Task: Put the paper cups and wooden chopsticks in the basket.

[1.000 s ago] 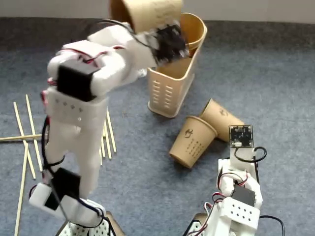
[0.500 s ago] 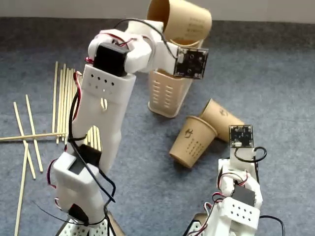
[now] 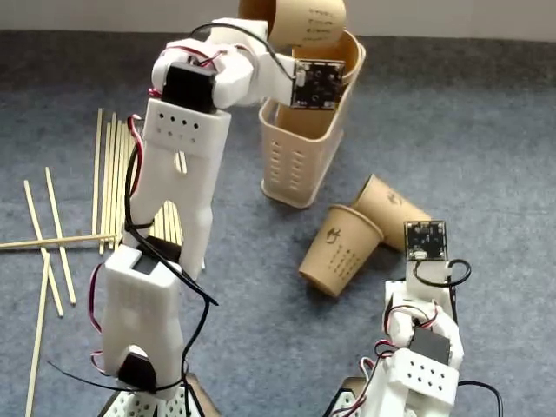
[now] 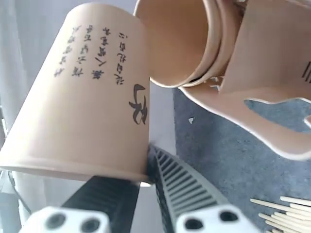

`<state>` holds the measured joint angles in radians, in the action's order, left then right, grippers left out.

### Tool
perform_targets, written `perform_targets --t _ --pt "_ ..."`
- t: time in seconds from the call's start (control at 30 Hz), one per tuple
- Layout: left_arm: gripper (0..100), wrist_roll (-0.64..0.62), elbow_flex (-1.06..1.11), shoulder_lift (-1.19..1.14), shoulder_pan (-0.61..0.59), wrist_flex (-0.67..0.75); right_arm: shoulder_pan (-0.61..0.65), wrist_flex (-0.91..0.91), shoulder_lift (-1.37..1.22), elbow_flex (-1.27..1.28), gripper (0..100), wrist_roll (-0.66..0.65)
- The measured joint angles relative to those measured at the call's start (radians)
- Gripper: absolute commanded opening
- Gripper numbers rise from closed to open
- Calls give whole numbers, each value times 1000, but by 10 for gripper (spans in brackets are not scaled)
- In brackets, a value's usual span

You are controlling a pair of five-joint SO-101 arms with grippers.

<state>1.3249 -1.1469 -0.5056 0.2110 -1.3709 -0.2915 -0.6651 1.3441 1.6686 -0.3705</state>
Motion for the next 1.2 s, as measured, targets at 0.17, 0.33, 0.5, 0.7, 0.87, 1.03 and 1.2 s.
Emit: perform_targets --t 0.17,0.33,0.5,0.7,0.87,1.03,1.2 --pt "5 0 0 0 -8 18 0 0 0 0 177 0" --pt "89 0 -6 0 -5 -158 0 0 0 0 177 0" --pt "114 0 -84 0 0 -219 0 0 0 0 177 0" --pt "119 0 -144 0 11 -221 0 0 0 0 177 0" --pt "120 0 -146 0 46 -196 0 0 0 0 177 0" --pt "120 0 -146 0 69 -81 0 0 0 0 177 0" --pt "115 0 -146 0 81 -5 0 0 0 0 177 0"
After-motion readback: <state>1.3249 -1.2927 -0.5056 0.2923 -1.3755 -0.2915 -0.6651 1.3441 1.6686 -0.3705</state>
